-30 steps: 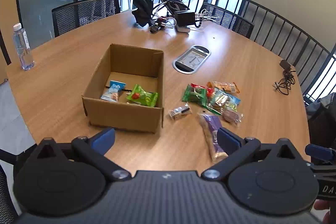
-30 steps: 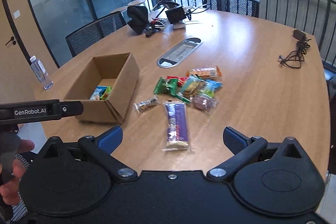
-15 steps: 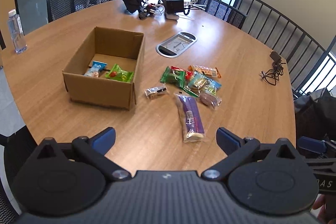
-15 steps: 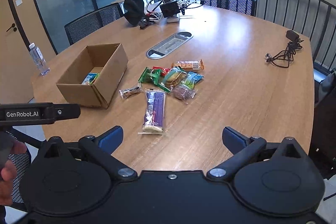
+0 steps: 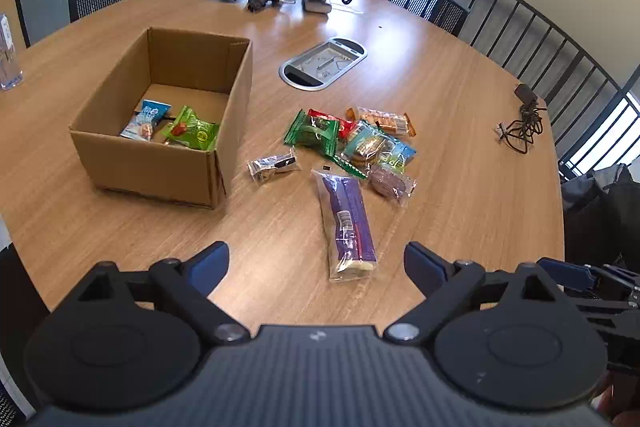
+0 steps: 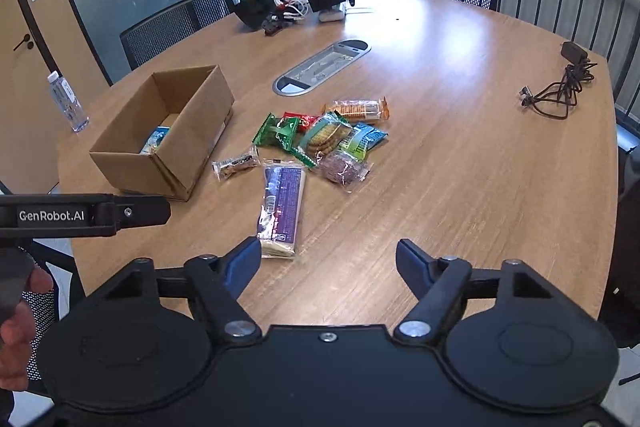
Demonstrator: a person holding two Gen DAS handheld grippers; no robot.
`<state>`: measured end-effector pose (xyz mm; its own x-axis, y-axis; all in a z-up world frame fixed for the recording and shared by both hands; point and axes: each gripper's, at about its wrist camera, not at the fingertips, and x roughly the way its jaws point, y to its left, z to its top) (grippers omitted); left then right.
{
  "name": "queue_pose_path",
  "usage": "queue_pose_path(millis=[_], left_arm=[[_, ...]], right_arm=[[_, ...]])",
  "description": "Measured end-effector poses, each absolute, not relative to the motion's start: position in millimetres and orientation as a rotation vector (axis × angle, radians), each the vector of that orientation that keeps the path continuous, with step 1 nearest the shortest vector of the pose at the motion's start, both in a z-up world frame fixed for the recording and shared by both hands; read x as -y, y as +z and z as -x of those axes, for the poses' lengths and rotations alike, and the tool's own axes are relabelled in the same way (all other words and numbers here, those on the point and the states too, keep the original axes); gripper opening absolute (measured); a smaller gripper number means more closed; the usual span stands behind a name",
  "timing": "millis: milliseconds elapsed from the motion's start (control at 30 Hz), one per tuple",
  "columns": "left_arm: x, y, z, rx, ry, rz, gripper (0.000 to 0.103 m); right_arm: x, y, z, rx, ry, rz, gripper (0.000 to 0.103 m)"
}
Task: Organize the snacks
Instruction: 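Withdraw both grippers from the box back toward the snack pile, then close left gripper on the purple bar while right gripper approaches the pink round pastry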
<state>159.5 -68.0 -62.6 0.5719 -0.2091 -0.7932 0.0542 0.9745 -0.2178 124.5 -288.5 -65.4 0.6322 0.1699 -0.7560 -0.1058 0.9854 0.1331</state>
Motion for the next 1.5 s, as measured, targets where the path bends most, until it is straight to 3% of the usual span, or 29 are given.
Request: queue_pose_path(millis=[333,600,1500], left_arm=[[73,-89,-201,-1.030,-0.168,0.197,0.084],[82,-110,-233,-1.091,-0.202,0.200,0.070],[122,-175,-309,-1.262,-0.273,0.189,0.049]], right_arm=[[292,-87,-162,-0.920,0.174,-0.074,0.059],[289,-104,-195,-0.957,0.194,-0.030,0.051],[284,-157,-277,-1.037,0.298,0.250,0.053]])
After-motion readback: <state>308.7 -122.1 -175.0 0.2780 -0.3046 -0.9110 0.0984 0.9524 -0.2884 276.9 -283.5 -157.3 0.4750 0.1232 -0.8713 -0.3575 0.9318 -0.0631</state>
